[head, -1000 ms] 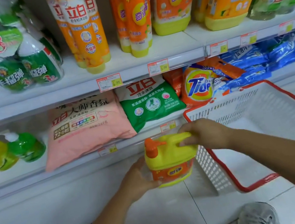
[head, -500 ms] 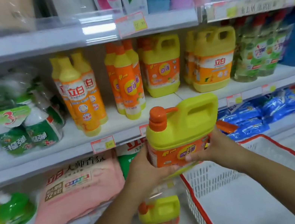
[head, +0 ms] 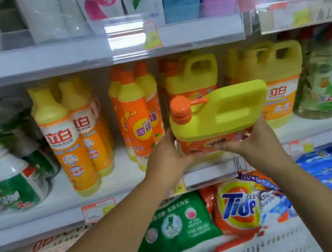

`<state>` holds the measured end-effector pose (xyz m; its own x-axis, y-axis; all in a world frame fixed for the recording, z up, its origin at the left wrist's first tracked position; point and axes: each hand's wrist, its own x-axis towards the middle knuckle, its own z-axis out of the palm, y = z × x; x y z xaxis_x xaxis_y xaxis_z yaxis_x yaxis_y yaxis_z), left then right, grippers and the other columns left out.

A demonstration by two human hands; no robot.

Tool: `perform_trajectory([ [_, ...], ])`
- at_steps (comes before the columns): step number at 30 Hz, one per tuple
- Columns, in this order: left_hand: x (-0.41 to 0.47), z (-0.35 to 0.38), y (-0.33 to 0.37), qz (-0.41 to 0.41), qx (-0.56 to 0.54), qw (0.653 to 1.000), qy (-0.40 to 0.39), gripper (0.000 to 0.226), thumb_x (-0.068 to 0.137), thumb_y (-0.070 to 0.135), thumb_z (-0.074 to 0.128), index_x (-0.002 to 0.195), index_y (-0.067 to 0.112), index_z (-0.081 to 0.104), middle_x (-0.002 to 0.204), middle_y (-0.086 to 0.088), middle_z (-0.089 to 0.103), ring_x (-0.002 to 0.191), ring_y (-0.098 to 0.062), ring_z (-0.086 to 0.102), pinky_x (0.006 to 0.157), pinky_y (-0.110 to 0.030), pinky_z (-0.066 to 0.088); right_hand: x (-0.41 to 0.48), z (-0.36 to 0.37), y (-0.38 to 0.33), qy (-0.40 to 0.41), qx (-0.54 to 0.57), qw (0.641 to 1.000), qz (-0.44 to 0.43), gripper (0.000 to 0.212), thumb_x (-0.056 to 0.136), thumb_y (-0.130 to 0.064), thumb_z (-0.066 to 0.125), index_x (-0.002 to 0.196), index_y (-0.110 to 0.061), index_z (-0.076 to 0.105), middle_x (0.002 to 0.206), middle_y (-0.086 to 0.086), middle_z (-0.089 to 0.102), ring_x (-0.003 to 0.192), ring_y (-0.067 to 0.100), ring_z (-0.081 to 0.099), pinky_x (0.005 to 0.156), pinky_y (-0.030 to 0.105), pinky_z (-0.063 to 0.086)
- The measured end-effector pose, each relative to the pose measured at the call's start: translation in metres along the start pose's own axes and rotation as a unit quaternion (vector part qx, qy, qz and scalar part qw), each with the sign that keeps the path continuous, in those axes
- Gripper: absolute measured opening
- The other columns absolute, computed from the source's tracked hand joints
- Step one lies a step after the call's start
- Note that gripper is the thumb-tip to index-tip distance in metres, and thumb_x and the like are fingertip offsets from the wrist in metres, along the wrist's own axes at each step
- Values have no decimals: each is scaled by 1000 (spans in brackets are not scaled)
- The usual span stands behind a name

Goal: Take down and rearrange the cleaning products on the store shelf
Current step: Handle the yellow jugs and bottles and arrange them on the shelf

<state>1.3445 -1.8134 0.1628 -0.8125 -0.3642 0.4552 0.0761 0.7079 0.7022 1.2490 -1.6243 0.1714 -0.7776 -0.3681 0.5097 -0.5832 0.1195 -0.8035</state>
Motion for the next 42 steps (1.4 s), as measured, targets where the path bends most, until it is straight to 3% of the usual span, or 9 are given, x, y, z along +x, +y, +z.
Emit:
perform_trajectory([
  [5,-5,1,-27,35,145,986,-79,81,79,60,68,147,34,31,143,11,52,126,-14,51,101,-35,47,25,-3,12,-35,22,999,9,95,57,-30,93,135,-26,39,118,-23,61,97,-19,58,78,4,46],
  [9,-10,3,-43,28,223,968,-113,90,76,73,59,149,42,17,141,12,54,124,-16,54,95,-38,50,54,-7,18,-90,-2,995,34,116,38,-70,88,135,-32,38,125,-13,64,111,9,65,96,42,54],
  [13,-15,7,-46,70,317,943,-77,66,87,68,51,140,30,39,131,9,60,116,-17,57,87,-34,50,79,-5,22,-132,6,989,58,108,45,-53,87,138,-27,38,123,-9,64,107,10,66,92,40,56],
  [18,-17,17,-59,242,358,900,52,50,87,58,46,105,22,75,102,3,75,93,-15,71,69,-26,56,98,0,22,-149,14,985,82,107,51,-41,85,144,-26,35,123,-8,64,106,8,66,84,28,54],
  [24,-14,21,-66,269,347,897,41,46,87,53,50,96,17,78,100,-3,76,93,-17,72,75,-28,56,97,8,36,-115,4,988,99,81,77,-32,79,145,-29,35,114,-15,60,95,-6,58,90,27,46],
  [33,-14,20,-66,251,364,897,-4,48,88,54,46,94,18,77,99,-1,76,92,-16,72,72,-27,57,95,26,36,-88,-13,988,127,70,88,-30,72,147,-22,34,126,-6,58,110,13,56,92,30,41],
  [36,-16,15,-59,228,346,910,-25,48,88,56,45,98,21,76,100,3,75,88,-16,71,64,-25,56,71,29,27,4,-87,990,107,64,88,-32,74,142,-16,44,133,0,59,119,19,57,99,31,42],
  [39,-19,7,-46,176,275,944,-50,44,95,50,52,129,23,62,128,2,65,117,-18,60,88,-34,54,8,32,3,133,-56,989,32,42,96,-26,64,134,-20,49,124,-1,58,103,6,56,87,17,44],
  [42,-48,-2,-35,208,221,953,-19,45,94,36,53,134,16,57,137,-4,59,131,-20,48,112,-35,37,-66,44,-12,74,-42,996,-15,23,99,-24,55,121,-30,51,98,-7,62,84,6,61,69,15,46],
])
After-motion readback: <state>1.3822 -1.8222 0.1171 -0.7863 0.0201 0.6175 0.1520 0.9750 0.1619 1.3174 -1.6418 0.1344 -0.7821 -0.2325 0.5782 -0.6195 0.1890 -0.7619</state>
